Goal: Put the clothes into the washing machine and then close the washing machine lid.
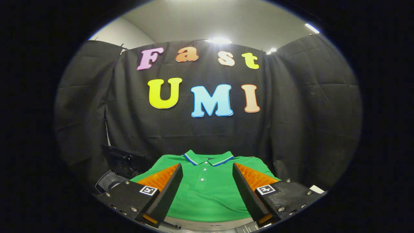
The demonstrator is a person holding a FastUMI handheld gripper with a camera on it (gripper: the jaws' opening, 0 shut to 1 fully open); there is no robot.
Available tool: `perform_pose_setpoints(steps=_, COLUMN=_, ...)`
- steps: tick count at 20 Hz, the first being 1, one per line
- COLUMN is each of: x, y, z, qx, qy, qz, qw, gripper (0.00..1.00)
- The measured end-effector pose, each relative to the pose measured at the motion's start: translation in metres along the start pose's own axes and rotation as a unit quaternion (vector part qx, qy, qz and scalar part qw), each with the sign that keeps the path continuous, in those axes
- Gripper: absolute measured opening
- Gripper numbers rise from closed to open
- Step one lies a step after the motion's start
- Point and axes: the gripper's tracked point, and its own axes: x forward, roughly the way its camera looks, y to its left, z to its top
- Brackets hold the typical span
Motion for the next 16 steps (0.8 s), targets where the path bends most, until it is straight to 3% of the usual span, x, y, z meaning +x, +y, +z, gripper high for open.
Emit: perform_pose_setpoints(steps=16, x=0.117, y=0.001, z=-0.054, qx=0.003, qy=0.138, qz=0.011, qw=0.990, gripper=0.95)
